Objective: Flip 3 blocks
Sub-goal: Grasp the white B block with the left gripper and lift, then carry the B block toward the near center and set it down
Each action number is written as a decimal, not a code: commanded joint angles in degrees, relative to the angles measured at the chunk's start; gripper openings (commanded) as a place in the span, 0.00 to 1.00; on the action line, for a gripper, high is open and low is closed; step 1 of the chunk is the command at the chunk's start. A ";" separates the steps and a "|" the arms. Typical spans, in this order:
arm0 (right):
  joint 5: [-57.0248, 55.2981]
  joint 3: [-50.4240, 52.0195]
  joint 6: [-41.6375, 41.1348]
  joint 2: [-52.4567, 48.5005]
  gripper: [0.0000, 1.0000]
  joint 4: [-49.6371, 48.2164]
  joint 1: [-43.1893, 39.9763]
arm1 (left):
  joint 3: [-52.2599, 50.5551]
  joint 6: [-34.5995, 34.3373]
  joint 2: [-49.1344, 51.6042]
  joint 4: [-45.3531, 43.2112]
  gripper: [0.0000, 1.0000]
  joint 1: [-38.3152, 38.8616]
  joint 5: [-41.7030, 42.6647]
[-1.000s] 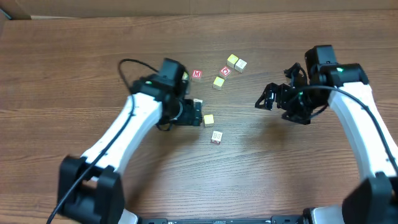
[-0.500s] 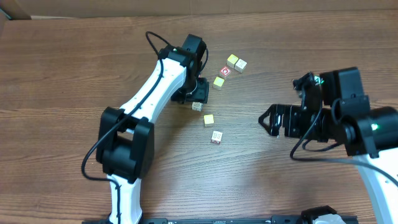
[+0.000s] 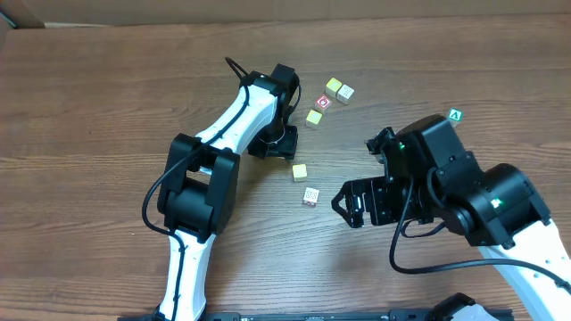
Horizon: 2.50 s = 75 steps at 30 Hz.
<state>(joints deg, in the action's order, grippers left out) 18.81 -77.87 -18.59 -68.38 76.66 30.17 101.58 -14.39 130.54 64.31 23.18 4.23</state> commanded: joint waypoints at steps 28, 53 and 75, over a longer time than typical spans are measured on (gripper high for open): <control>-7.85 -1.29 -9.99 0.28 0.93 -5.11 -3.17 | 14.60 -2.84 -8.37 15.19 0.05 -5.86 1.75; -7.19 -1.27 -6.49 -1.84 1.00 -1.49 -15.41 | -49.83 -18.53 -54.14 -8.33 0.07 11.37 10.12; -7.19 -1.27 -6.49 -1.84 1.00 0.66 -15.41 | -57.11 -25.88 -34.23 -35.43 0.07 18.91 20.92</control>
<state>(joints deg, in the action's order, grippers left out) 11.77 -77.91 -25.43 -70.15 77.58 15.00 44.82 -39.11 93.86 29.36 41.91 22.90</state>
